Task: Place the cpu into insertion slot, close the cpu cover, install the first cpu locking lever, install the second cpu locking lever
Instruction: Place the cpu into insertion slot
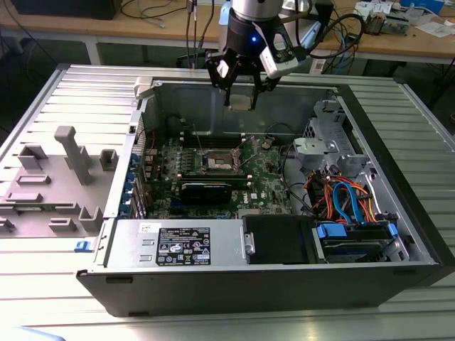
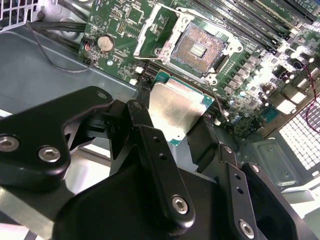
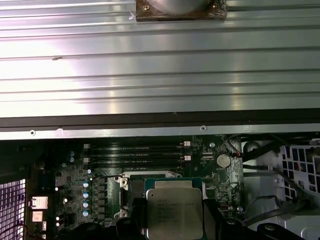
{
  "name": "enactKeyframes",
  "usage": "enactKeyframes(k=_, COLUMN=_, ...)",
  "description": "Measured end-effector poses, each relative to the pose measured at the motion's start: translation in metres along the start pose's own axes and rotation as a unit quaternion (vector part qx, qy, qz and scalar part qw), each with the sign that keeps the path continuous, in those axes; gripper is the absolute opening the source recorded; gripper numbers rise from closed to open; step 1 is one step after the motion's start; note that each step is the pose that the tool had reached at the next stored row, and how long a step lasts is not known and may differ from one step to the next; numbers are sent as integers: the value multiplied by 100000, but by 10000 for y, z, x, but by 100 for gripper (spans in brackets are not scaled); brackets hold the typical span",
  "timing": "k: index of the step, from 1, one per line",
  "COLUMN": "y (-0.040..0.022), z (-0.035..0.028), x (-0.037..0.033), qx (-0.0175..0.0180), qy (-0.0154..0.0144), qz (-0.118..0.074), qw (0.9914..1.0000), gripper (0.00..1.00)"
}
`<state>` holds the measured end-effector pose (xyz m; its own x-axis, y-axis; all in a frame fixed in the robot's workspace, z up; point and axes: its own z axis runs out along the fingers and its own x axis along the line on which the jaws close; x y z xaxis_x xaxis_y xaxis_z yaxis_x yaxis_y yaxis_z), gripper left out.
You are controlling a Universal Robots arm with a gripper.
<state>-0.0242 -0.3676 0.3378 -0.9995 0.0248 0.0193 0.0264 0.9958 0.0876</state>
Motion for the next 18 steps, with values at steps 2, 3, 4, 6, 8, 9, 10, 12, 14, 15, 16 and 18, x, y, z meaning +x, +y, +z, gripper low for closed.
enactKeyframes(k=2, y=-2, z=3, x=1, qx=4, qy=-1, qz=-1, qw=100000, gripper=55)
enactKeyframes(k=3, y=-2, z=4, x=1, qx=6, qy=-4, qz=0, qw=100000, gripper=55)
enactKeyframes(k=4, y=-4, z=5, x=1, qx=11, qy=-2, qz=1, qw=100000, gripper=55)
enactKeyframes(k=6, y=-5, z=7, x=2, qx=14, qy=-2, qz=-3, qw=100000, gripper=55)
enactKeyframes(k=8, y=-6, z=8, x=3, qx=16, qy=-3, qz=2, qw=100000, gripper=55)
enactKeyframes(k=9, y=-7, z=9, x=3, qx=20, qy=-2, qz=5, qw=100000, gripper=55)
enactKeyframes(k=10, y=-7, z=10, x=3, qx=23, qy=-3, qz=5, qw=100000, gripper=55)
enactKeyframes(k=12, y=-9, z=12, x=4, qx=29, qy=-2, qz=4, qw=100000, gripper=55)
enactKeyframes(k=14, y=-12, z=15, x=4, qx=37, qy=-3, qz=6, qw=100000, gripper=55)
enactKeyframes(k=15, y=-12, z=16, x=4, qx=37, qy=-3, qz=6, qw=100000, gripper=55)
enactKeyframes(k=16, y=-13, z=17, x=4, qx=41, qy=-3, qz=7, qw=100000, gripper=55)
enactKeyframes(k=18, y=-15, z=19, x=5, qx=46, qy=-2, qz=1, qw=100000, gripper=55)
